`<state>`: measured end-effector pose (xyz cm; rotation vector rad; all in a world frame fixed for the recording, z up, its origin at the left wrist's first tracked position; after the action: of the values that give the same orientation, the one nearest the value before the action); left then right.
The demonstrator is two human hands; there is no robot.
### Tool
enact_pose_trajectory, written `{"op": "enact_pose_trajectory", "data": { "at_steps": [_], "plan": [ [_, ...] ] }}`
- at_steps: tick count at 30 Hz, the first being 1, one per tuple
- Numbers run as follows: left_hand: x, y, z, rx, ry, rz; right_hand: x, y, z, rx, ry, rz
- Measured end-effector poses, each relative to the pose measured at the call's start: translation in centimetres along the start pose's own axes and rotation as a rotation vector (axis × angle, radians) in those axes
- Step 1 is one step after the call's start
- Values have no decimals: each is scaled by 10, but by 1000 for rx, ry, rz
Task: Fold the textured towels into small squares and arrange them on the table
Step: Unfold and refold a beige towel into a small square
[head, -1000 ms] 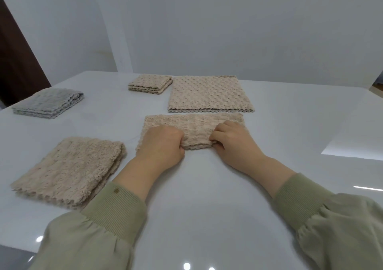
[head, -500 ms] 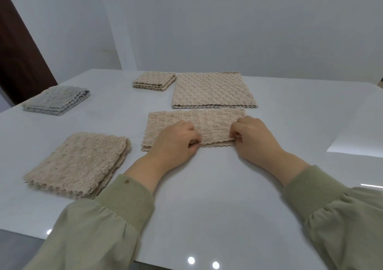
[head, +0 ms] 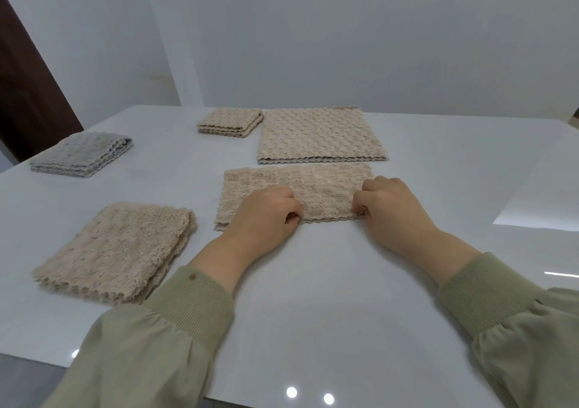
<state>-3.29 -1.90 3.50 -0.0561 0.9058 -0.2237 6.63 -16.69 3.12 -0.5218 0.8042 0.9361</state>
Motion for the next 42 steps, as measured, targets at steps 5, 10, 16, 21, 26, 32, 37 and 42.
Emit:
{"op": "enact_pose_trajectory", "data": {
  "at_steps": [5,10,16,21,26,32,37,42],
  "plan": [
    [0,3,-2,-62,45,-33,-7,-9,-2,181,148,-184],
    [1,4,-2,-119,16,-94,-6,-13,1,297,100,-254],
    [0,1,-1,-201,117,-181,-1,16,16,215,-131,80],
    [-12,20,-7,-277,239,-66,20,41,38,286,-9,198],
    [-16,24,-11,-366,320,-135,54,47,40,353,282,66],
    [-20,26,-3,-617,244,-494,48,39,42,401,213,121],
    [4,49,27,-512,23,113,47,30,59,421,153,118],
    [45,62,17,-483,506,225,69,15,49,443,404,52]
  ]
}}
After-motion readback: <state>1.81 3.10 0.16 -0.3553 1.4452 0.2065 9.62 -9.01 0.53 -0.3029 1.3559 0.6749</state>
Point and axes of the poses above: each hand's wrist, its own z-axis towards the middle knuckle, its own x-axis out of the palm, y = z × x, the point moved 6 cm from there along z, towards the middle knuckle, and after that the axes turned 8 degrees about -y, right-handed, at the moved point
